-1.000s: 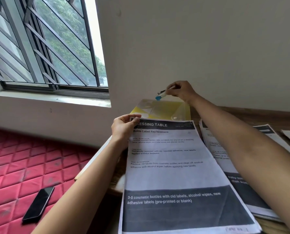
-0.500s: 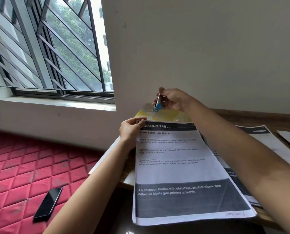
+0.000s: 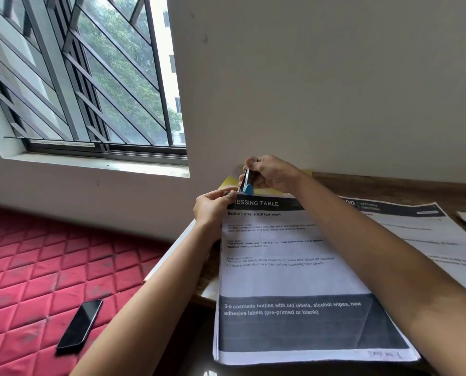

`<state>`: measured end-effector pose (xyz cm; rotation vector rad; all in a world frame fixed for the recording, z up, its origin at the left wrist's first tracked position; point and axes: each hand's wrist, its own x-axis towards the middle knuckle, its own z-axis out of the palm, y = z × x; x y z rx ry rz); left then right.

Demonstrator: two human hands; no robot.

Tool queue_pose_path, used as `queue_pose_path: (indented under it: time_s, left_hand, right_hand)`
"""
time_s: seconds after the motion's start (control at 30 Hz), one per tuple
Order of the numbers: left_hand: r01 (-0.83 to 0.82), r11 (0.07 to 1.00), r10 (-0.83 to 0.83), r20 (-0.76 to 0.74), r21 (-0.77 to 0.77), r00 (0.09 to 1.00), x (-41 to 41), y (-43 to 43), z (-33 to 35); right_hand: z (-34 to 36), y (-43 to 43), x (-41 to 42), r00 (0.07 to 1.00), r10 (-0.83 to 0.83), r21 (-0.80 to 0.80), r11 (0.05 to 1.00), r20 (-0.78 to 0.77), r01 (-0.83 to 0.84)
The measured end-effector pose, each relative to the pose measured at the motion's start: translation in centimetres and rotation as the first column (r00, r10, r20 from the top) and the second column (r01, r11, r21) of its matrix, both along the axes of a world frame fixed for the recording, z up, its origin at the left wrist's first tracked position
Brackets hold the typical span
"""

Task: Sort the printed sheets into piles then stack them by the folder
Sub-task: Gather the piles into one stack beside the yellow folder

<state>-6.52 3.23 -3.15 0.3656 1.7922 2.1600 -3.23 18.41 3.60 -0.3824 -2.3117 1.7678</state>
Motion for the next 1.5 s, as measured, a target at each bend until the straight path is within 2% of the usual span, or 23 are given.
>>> queue_pose_path:
  time_s: [0.3,0.53,0.63,0.8,1.03,1.2,1.5]
  left_hand:
    - [-0.015,0.998,0.013,0.043,0.057,0.999,0.4,0.2,0.4]
    - [0.062,0.99,-0.071,0.069,0.126,0.995,0.9,0.0,0.9]
    - [0.064,0.994,-0.069,0.05,0.092,0.996,0.8,-0.5,1.1]
    - [-0.058,0.998,0.058,-0.002,-0.01,0.998,-0.2,-0.8,0.2]
    - [-0.095,0.995,0.095,0.009,0.004,0.995,0.0,-0.7,0.3]
    - [-0.088,0.996,0.088,0.011,0.024,0.996,0.2,-0.7,0.5]
    - [-0.083,0.996,0.082,0.016,0.042,0.996,0.1,-0.5,0.4]
  right_hand:
    - [-0.5,-0.7,-0.4,1.0,0.023,0.001,1.0,0.0,-0.023]
    - [-0.6,-0.9,-0.3,1.0,0.007,-0.067,0.998,0.024,-0.005]
    - [-0.7,-0.8,-0.2,0.999,-0.009,-0.094,0.996,0.034,0.012]
    - [-0.7,-0.7,0.0,0.998,-0.026,-0.12,0.992,0.048,0.032]
    - [-0.5,-0.7,0.0,0.996,0.075,-0.198,0.978,0.047,-0.064]
    - [-0.4,-0.9,0.3,0.996,0.078,-0.219,0.974,0.046,-0.066]
    - [-0.7,-0.8,0.2,0.996,0.094,-0.158,0.983,0.002,-0.092]
